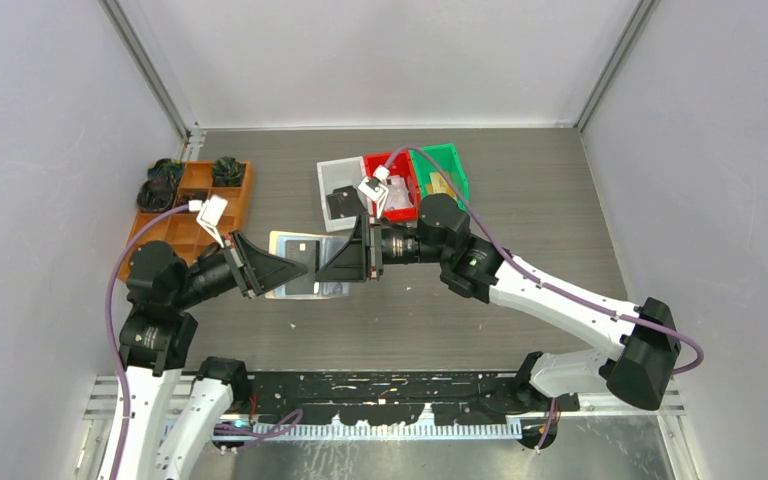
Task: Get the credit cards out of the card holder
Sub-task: Remove the credit card from the card holder, then place the credit card in the storage box.
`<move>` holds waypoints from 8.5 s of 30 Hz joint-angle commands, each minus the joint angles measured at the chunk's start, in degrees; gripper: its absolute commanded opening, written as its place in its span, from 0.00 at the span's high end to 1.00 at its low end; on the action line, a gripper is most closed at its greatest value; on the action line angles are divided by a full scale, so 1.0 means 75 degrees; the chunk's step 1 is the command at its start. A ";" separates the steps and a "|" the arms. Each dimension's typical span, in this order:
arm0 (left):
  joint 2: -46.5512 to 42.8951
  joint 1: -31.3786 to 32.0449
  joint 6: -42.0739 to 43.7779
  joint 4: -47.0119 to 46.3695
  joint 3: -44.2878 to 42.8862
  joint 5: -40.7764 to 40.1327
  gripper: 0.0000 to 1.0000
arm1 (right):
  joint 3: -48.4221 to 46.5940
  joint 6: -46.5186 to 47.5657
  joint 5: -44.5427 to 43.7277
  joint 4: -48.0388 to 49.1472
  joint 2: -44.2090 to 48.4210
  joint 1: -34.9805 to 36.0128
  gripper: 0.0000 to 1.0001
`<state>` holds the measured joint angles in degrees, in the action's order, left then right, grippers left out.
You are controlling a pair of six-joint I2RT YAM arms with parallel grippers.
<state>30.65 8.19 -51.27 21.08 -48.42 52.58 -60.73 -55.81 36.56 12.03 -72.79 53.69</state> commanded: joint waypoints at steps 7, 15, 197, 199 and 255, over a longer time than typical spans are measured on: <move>-0.0070 0.0012 -0.0747 -0.1143 -0.0138 0.0447 1.00 | -0.0297 0.0323 -0.0060 0.0044 -0.0188 0.0197 0.51; -0.0177 0.0010 -0.0807 -0.1185 0.0093 0.0505 1.00 | -0.0256 -0.0608 0.0175 0.1692 -0.0438 0.0272 0.67; -0.0400 0.0017 -0.1221 -0.1143 -0.0619 -0.0818 0.82 | 0.2100 -0.1463 -0.0952 0.5242 -0.0137 0.0416 0.99; -0.0397 0.0010 -0.1206 -0.1145 -0.0649 -0.0904 0.83 | 0.2185 -0.1509 -0.0999 0.5333 -0.0160 0.0422 0.99; -0.0548 0.0016 -0.0182 -0.0722 -0.1101 -0.1205 1.00 | 0.2385 -0.0734 -0.0428 0.1980 0.2238 -0.2095 0.99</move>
<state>27.46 8.49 -54.89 18.79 -54.11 43.07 -37.30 -68.55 28.99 44.51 -58.54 44.25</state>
